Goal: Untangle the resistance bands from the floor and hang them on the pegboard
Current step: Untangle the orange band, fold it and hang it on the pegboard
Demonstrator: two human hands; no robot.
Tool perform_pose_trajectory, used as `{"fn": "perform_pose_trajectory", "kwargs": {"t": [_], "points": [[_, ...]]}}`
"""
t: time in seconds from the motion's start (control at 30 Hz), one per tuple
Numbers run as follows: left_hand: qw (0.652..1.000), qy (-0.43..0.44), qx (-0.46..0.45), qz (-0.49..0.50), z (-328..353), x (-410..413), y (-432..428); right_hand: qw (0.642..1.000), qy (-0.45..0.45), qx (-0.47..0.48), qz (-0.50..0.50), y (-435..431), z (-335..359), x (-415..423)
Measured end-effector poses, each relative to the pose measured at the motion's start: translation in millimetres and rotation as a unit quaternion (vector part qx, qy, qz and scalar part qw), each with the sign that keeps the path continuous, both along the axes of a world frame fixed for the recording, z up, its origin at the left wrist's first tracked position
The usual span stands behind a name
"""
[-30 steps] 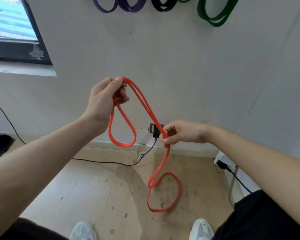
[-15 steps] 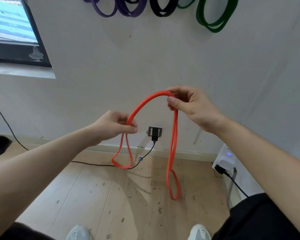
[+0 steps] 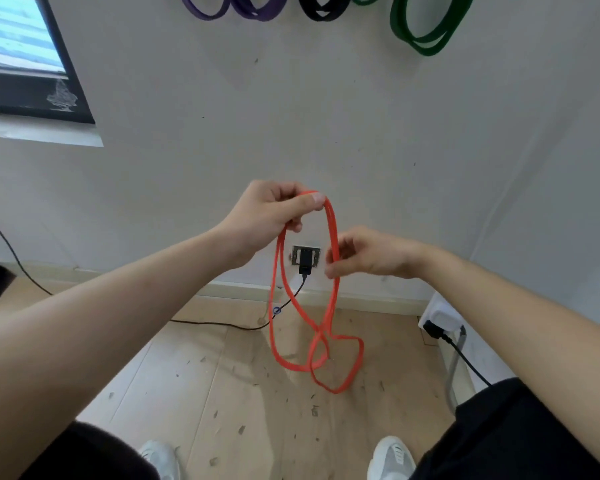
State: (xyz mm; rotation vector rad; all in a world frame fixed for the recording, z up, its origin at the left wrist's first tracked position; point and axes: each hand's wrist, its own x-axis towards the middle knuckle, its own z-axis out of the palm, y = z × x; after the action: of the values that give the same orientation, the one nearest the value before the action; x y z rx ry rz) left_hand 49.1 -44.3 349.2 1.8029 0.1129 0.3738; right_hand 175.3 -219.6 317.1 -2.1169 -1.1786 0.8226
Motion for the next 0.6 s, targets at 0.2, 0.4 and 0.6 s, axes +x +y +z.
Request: {"fn": "perform_pose_trajectory", "kwargs": {"t": [0.2,0.4,0.6], "points": [[0.998,-0.016,-0.042,0.033,2.6,-9.4,15.4,0.997,-0.009,0.049,-0.057,-2.3,0.0,6.4],[0.999,0.022,-0.04,0.008,-8.0,-14.3,28.1,0.955,0.009,0.27,-0.122,-2.2,38.8,3.3],[1.0,-0.013,-0.004,0.005,-6.9,-15.1,19.6,0.924,-0.035,0.36,-0.125,7.4,59.0,-13.2]]}}
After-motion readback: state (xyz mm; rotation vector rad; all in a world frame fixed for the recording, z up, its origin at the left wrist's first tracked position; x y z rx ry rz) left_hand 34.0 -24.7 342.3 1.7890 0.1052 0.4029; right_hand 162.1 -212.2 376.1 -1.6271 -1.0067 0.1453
